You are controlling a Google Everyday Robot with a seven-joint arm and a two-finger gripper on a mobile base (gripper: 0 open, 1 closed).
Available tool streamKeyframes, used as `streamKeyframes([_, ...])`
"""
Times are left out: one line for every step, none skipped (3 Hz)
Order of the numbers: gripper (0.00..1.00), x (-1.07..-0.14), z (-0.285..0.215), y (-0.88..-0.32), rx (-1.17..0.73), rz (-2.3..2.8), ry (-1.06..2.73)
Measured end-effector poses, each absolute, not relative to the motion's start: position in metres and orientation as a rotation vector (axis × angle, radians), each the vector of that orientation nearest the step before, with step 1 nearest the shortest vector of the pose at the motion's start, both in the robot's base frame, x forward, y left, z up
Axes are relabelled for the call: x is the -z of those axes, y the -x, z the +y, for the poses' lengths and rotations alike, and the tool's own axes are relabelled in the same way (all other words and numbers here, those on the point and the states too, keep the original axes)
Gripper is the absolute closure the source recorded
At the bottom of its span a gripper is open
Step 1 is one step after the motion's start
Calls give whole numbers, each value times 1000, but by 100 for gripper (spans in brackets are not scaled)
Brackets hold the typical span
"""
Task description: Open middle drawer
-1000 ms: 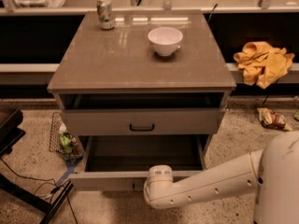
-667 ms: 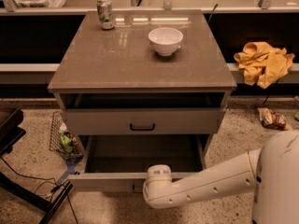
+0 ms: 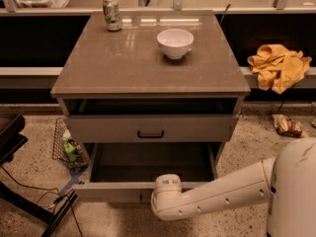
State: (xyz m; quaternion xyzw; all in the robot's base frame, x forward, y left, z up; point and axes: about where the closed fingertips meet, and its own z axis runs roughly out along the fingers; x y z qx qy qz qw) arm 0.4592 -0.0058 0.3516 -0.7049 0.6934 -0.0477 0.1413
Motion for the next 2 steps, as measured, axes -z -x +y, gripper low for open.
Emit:
streamKeyframes([77, -351, -6, -459, 137, 2002, 2035])
streamKeyframes([89, -351, -6, -459, 137, 2002, 2035])
